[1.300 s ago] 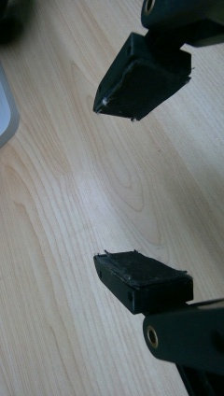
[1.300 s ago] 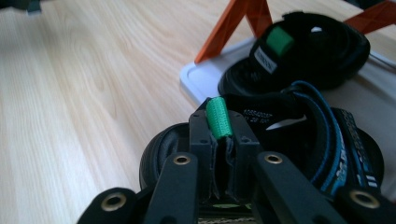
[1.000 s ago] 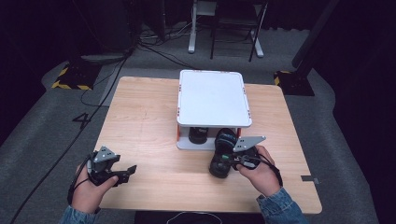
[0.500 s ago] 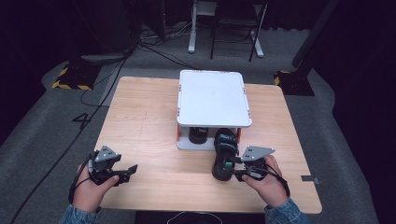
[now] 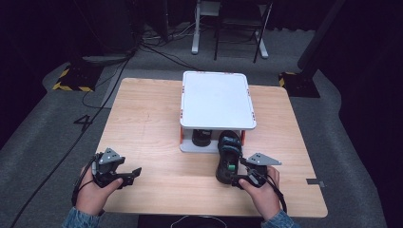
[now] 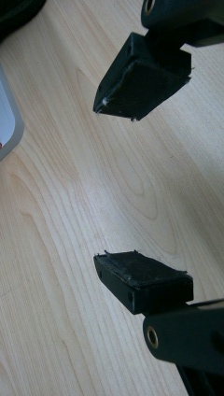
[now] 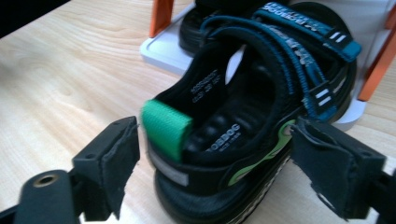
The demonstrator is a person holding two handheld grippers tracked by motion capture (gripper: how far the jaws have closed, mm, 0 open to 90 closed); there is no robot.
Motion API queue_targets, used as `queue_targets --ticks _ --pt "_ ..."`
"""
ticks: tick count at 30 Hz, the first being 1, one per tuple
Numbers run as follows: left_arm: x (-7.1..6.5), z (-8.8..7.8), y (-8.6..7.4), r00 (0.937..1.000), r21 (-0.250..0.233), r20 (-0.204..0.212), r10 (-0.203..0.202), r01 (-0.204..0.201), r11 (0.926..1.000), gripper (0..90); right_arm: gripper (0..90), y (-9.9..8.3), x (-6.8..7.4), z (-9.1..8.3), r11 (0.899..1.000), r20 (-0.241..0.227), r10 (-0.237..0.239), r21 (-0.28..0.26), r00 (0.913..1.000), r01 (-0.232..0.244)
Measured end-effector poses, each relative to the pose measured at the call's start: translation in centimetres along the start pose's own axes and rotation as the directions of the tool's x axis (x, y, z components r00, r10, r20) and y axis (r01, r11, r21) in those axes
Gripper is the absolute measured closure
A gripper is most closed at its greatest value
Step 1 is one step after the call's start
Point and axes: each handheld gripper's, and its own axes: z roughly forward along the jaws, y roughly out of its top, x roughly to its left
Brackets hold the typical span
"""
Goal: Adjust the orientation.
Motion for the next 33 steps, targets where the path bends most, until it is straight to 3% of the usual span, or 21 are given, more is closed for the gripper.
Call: queue_targets --ticks 3,6,7,8,12,17,20,27,33 --pt "0.1 0.0 0.0 1.0 0.0 -0.003 0.001 -0.001 1.0 23.8 23.0 0.1 -0.2 0.1 1.0 -0.009 0.014 0.006 0.9999 -0.014" --pt "0.0 0.1 0.0 1.0 0.005 -0.002 0.003 -0.003 1.0 23.8 50.5 0.3 -0.7 -0.1 0.999 -0.016 -0.029 0.023 0.9995 0.029" --pt "-0.1 0.2 0.0 1.0 0.005 0.0 0.001 -0.001 1.0 23.8 50.5 0.3 -0.7 -0.1 0.999 -0.016 -0.029 0.023 0.9995 0.029" --pt "-0.1 0.2 0.0 1.0 0.008 -0.001 0.005 -0.005 0.9999 23.8 70.1 0.5 -1.3 -0.4 0.998 -0.017 -0.052 0.039 0.9985 0.053" --pt "-0.1 0.2 0.1 1.0 0.007 -0.002 0.007 -0.007 1.0 23.8 77.8 0.6 -1.8 -0.5 0.996 -0.02 -0.071 0.049 0.9973 0.072" --pt "0.0 0.4 0.2 1.0 0.008 0.0 0.006 -0.006 1.0 23.8 79.9 1.0 -1.5 -0.6 0.99 0.003 -0.137 0.031 0.9906 0.137" --pt "0.1 0.8 0.2 1.0 0.013 0.005 0.008 -0.008 0.9999 23.8 80.5 1.6 -1.7 -1.0 0.986 0.024 -0.159 -0.036 0.987 0.16" --pt "-0.1 0.9 0.5 0.9999 0.012 0.008 0.014 -0.014 0.9998 23.8 80.5 2.4 -2.0 -0.8 0.984 0.059 -0.136 -0.111 0.9889 0.142" --pt "0.0 0.9 0.9 0.9999 0.009 0.012 0.009 -0.009 0.9999 23.8 80.4 3.5 -2.9 0.3 0.982 0.086 -0.081 -0.165 0.993 0.095"
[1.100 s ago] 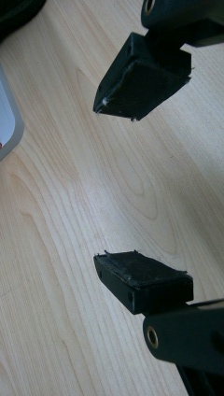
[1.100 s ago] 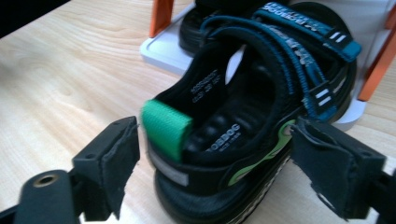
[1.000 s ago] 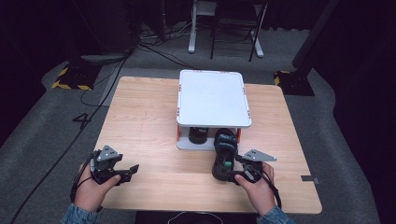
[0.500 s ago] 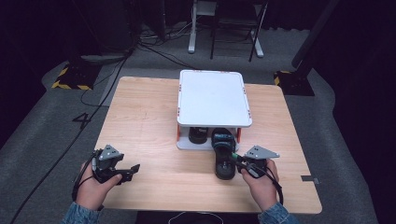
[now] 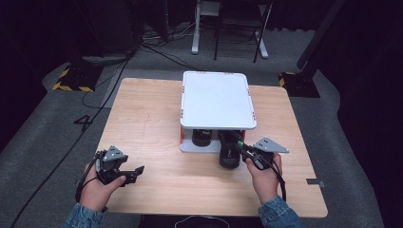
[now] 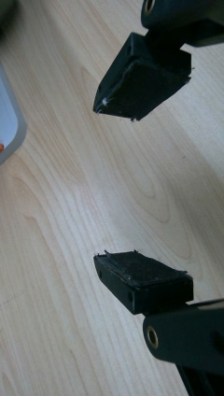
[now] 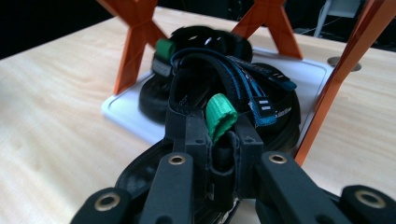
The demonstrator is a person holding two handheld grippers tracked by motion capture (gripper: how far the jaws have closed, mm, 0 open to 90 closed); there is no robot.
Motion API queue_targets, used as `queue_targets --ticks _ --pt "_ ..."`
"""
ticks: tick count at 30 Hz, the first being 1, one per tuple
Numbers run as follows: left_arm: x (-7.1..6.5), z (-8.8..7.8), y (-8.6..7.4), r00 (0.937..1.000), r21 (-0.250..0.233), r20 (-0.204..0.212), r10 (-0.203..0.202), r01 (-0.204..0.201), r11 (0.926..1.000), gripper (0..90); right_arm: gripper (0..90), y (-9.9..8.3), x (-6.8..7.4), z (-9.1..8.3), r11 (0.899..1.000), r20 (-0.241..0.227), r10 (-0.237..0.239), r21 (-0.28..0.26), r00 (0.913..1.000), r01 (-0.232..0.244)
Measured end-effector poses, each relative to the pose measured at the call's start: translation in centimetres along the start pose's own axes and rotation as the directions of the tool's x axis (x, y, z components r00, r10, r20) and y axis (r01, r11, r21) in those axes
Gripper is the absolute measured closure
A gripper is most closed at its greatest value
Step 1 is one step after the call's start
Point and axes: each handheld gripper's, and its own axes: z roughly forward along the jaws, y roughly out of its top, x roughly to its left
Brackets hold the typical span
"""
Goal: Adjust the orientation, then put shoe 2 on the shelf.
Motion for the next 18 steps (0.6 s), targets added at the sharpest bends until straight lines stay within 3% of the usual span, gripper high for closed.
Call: queue_targets --ticks 9,13,16,17,18 --pt "-0.3 1.4 1.1 0.9988 0.003 0.037 0.033 -0.033 0.9995 23.8 79.8 -0.1 -0.1 4.1 1.0 0.017 0.0 -0.006 0.9999 0.0" --pt "-0.2 1.2 1.3 0.9987 -0.003 0.033 0.037 -0.037 0.9993 23.8 78.4 -0.3 -0.2 4.8 1.0 0.025 -0.011 -0.016 0.9996 0.011" --pt "-0.2 1.2 1.0 0.9988 0.005 0.032 0.037 -0.037 0.9993 23.9 74.0 -0.3 -0.4 4.7 0.999 0.028 -0.036 -0.01 0.999 0.037" --pt "-0.3 1.2 0.9 0.999 0.003 0.029 0.033 -0.033 0.9995 23.8 62.1 -0.4 -0.6 4.6 1.0 0.033 -0.024 -0.006 0.9992 0.024" --pt "-0.3 1.2 0.9 0.999 0.003 0.029 0.033 -0.033 0.9995 23.8 62.1 -0.4 -0.6 4.6 1.0 0.033 -0.024 -0.006 0.9992 0.024"
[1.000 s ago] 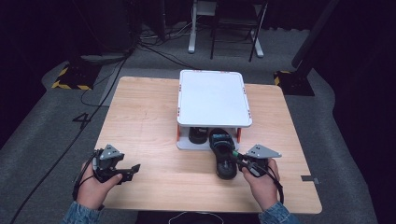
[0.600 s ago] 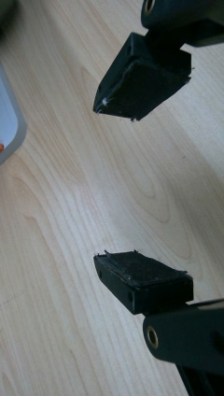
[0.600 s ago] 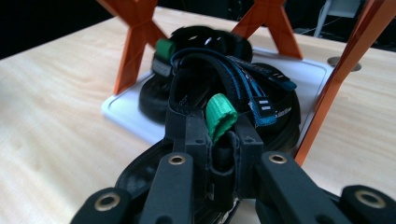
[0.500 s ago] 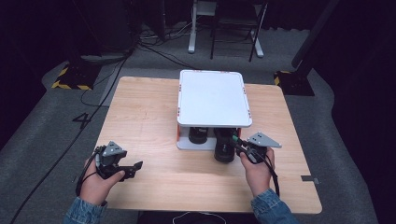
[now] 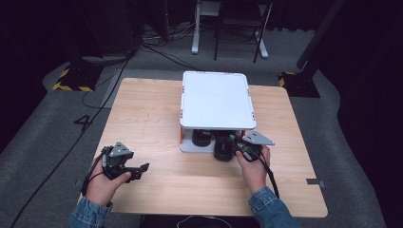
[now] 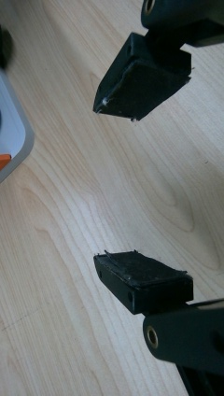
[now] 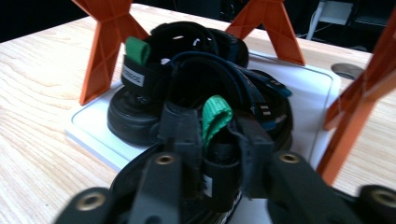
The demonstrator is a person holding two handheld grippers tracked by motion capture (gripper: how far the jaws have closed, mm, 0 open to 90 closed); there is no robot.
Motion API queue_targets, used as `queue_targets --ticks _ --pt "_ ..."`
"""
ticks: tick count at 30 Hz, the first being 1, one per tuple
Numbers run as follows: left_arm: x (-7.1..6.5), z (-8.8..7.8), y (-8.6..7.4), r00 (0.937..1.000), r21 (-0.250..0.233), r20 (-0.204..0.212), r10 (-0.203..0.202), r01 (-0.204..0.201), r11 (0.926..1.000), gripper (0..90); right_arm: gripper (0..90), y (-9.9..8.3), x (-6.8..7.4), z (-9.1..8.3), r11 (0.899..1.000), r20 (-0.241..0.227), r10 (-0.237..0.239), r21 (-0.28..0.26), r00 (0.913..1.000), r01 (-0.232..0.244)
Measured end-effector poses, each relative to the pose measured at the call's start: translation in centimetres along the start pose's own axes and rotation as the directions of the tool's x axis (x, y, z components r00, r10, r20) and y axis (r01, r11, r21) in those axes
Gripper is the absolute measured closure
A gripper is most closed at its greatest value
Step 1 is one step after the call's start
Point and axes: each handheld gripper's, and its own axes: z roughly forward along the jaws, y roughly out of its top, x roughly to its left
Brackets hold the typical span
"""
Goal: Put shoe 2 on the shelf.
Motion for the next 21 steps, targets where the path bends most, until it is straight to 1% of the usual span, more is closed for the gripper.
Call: queue_targets --ticks 1,2,3,4,5,6,7,8,9,10,11,12,13,14,15,16,17,20,21 --pt "0.0 -0.2 -0.1 1.0 -0.001 -0.002 -0.001 0.001 1.0 23.8 45.7 -0.1 -0.2 -0.1 0.999 -0.028 0.035 -0.02 0.999 -0.035" --pt "0.0 -0.3 -0.2 1.0 -0.002 -0.003 -0.005 0.005 1.0 23.8 38.2 -0.2 -0.2 -0.3 0.999 -0.041 0.042 -0.027 0.9983 -0.043" --pt "0.1 -0.4 -0.2 0.9999 -0.003 -0.008 -0.012 0.012 0.9999 23.8 32.9 -0.1 -0.1 -0.4 0.999 -0.049 0.042 -0.032 0.9979 -0.044" --pt "0.1 -0.4 -0.2 0.9999 -0.003 -0.008 -0.012 0.012 0.9999 23.8 31.3 -0.1 0.0 -0.7 0.999 -0.054 0.032 -0.037 0.998 -0.034" --pt "0.1 -0.5 -0.3 0.9998 -0.003 -0.013 -0.014 0.014 0.9999 23.8 29.4 -0.1 0.1 -1.3 0.998 -0.052 0.014 -0.054 0.9986 -0.017" --pt "0.1 -0.5 -0.3 0.9998 -0.003 -0.013 -0.014 0.014 0.9999 23.9 29.4 -0.1 0.1 -1.3 0.998 -0.052 0.014 -0.054 0.9986 -0.017" --pt "0.2 -0.5 -0.4 0.9999 0.0 -0.012 -0.01 0.01 0.9999 23.9 28.0 -0.2 0.5 -2.3 0.997 -0.05 -0.004 -0.073 0.9987 0.0" --pt "0.2 -0.5 -0.4 0.9999 0.0 -0.012 -0.01 0.01 0.9999 23.9 28.0 -0.2 0.5 -2.3 0.997 -0.05 -0.004 -0.073 0.9987 0.0" --pt "0.1 -0.5 -0.5 0.9998 0.0 -0.014 -0.016 0.016 0.9999 23.8 32.7 -0.4 1.1 -3.6 0.999 -0.052 -0.032 -0.045 0.9982 0.03" --pt "0.1 -0.6 -0.6 0.9998 0.005 -0.012 -0.015 0.015 0.9999 23.8 32.7 -0.4 1.1 -3.6 0.999 -0.052 -0.032 -0.045 0.9982 0.03" --pt "0.1 -0.6 -0.6 0.9998 0.004 -0.012 -0.014 0.014 0.9999 23.9 49.9 -0.8 1.6 -4.4 0.998 -0.075 -0.054 0.013 0.9957 0.056" --pt "0.1 -0.7 -0.7 0.9998 0.0 -0.017 -0.014 0.014 0.9999 23.8 58.3 -1.1 1.8 -4.7 0.996 -0.102 -0.066 0.045 0.9926 0.071" --pt "0.1 -0.8 -0.7 0.9996 -0.001 -0.021 -0.02 0.02 0.9998 23.9 61.4 -1.5 2.1 -5.0 0.992 -0.133 -0.077 0.09 0.9881 0.089" --pt "0.1 -0.8 -0.7 0.9996 -0.001 -0.021 -0.02 0.02 0.9998 23.8 61.4 -1.5 2.1 -5.0 0.992 -0.133 -0.077 0.09 0.9881 0.089" --pt "0.1 -0.9 -0.8 0.9996 0.002 -0.021 -0.02 0.02 0.9998 23.9 69.2 -2.6 2.8 -5.2 0.982 -0.16 -0.083 0.152 0.9835 0.108" --pt "0.1 -0.9 -0.8 0.9996 0.002 -0.021 -0.02 0.02 0.9998 23.8 69.2 -2.6 2.8 -5.2 0.982 -0.16 -0.083 0.152 0.9835 0.108" --pt "0.0 -0.9 -0.9 0.9995 0.0 -0.024 -0.019 0.019 0.9998 23.9 71.7 -3.1 3.2 -4.8 0.98 -0.17 -0.085 0.165 0.9817 0.114" --pt "-0.1 -1.2 -1.1 0.9995 -0.003 -0.024 -0.021 0.021 0.9998 23.8 75.7 -3.3 3.4 -3.8 0.978 -0.18 -0.09 0.168 0.9796 0.12" --pt "0.0 -1.3 -1.2 0.9993 -0.004 -0.03 -0.024 0.023 0.9997 23.8 76.1 -3.3 3.5 -3.5 0.978 -0.172 -0.098 0.167 0.9802 0.127"
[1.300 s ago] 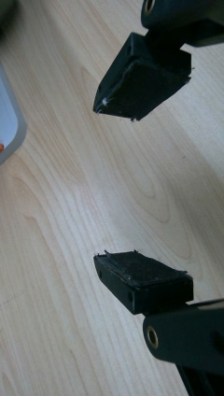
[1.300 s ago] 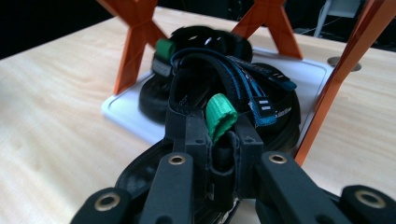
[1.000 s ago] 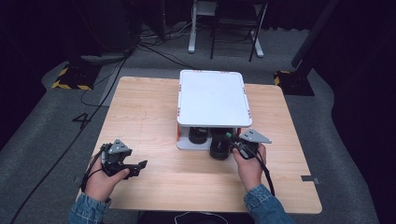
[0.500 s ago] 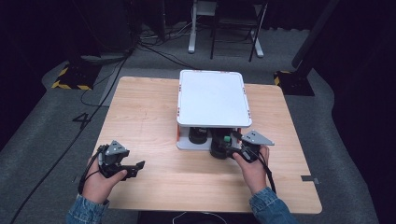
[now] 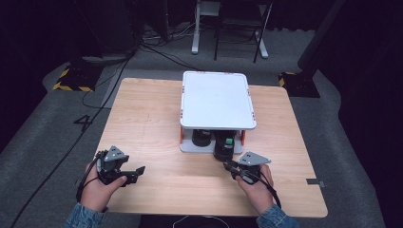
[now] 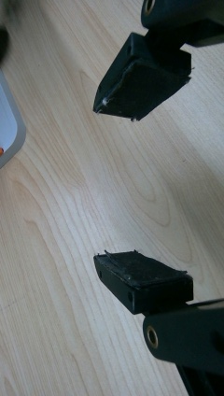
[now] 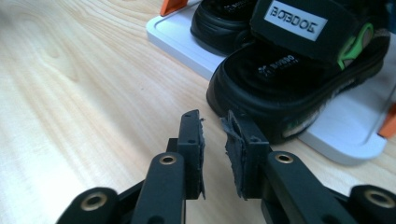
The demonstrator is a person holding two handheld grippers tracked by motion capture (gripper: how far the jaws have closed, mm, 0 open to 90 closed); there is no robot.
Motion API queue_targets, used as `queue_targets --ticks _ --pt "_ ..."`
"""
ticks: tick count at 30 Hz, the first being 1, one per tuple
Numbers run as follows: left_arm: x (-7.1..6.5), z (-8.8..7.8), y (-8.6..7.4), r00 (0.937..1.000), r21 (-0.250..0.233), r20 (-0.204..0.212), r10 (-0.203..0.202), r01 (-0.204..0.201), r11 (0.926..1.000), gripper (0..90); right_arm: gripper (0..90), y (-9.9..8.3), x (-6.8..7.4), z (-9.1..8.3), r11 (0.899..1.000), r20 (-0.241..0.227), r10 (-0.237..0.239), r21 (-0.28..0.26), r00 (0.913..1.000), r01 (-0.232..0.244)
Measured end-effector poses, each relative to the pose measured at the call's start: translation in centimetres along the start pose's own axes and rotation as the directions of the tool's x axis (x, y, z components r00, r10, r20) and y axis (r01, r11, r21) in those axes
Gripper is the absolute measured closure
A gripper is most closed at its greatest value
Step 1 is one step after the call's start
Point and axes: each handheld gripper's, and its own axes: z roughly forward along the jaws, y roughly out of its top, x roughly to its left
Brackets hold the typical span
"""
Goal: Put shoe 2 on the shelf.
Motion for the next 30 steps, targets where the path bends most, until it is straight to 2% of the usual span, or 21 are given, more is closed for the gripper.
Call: queue_targets --ticks 1,2,3,6,7,8,9,12,19,24,27,28,30 --pt "0.0 0.0 0.0 1.0 0.0 0.0 0.0 0.0 1.0 23.8 76.1 0.0 0.0 0.0 1.0 0.0 0.0 0.0 1.0 0.0" --pt "0.1 -0.2 -0.3 1.0 0.004 -0.008 -0.006 0.006 1.0 23.8 76.5 0.1 -0.2 0.8 1.0 0.012 -0.004 0.008 0.9999 0.004" --pt "0.1 -0.2 -0.3 1.0 0.004 -0.008 -0.006 0.006 1.0 23.9 80.1 0.1 -0.3 1.0 1.0 0.014 -0.008 0.012 0.9999 0.008" --pt "0.3 -0.4 -0.7 0.9998 0.004 -0.012 -0.018 0.018 0.9998 23.8 81.4 0.4 -0.6 1.3 1.0 0.003 -0.006 0.011 1.0 0.006" --pt "0.4 -0.5 -0.8 0.9996 0.006 -0.015 -0.024 0.024 0.9997 23.8 81.2 0.6 -0.6 1.4 1.0 0.023 -0.026 0.012 0.9994 0.025" --pt "0.4 -0.8 -1.0 0.9994 0.004 -0.021 -0.027 0.027 0.9996 23.8 79.9 1.0 -0.5 1.7 0.996 0.085 -0.088 0.021 0.9925 0.087" --pt "0.4 -0.9 -1.1 0.9991 0.0 -0.025 -0.033 0.033 0.9995 23.8 79.8 1.1 -0.6 2.0 0.995 0.093 -0.097 0.022 0.9909 0.096" --pt "0.4 -1.2 -1.4 0.9989 0.0 -0.031 -0.036 0.036 0.9994 23.9 79.9 1.1 -1.2 2.7 0.997 0.086 -0.077 0.032 0.9933 0.074" --pt "0.4 -1.6 -1.9 0.9979 -0.002 -0.044 -0.047 0.047 0.9989 23.8 77.1 1.7 -1.9 3.6 0.997 0.115 -0.08 0.019 0.9902 0.078" --pt "0.7 -2.0 -2.4 0.997 -0.001 -0.055 -0.054 0.054 0.9985 23.8 77.0 2.1 -2.8 4.1 0.997 0.114 -0.081 0.017 0.9901 0.08" --pt "0.7 -2.2 -2.6 0.9964 -0.001 -0.056 -0.063 0.063 0.998 23.9 73.7 2.1 -3.1 4.3 0.997 0.114 -0.076 0.015 0.9906 0.075" --pt "0.7 -2.3 -2.7 0.996 -0.004 -0.062 -0.064 0.064 0.9979 23.8 69.0 2.2 -3.3 4.5 0.997 0.102 -0.08 0.011 0.9916 0.079" --pt "0.7 -2.3 -2.7 0.9961 -0.003 -0.063 -0.063 0.063 0.998 23.9 65.5 2.2 -3.3 4.5 0.997 0.096 -0.081 0.009 0.9921 0.08"
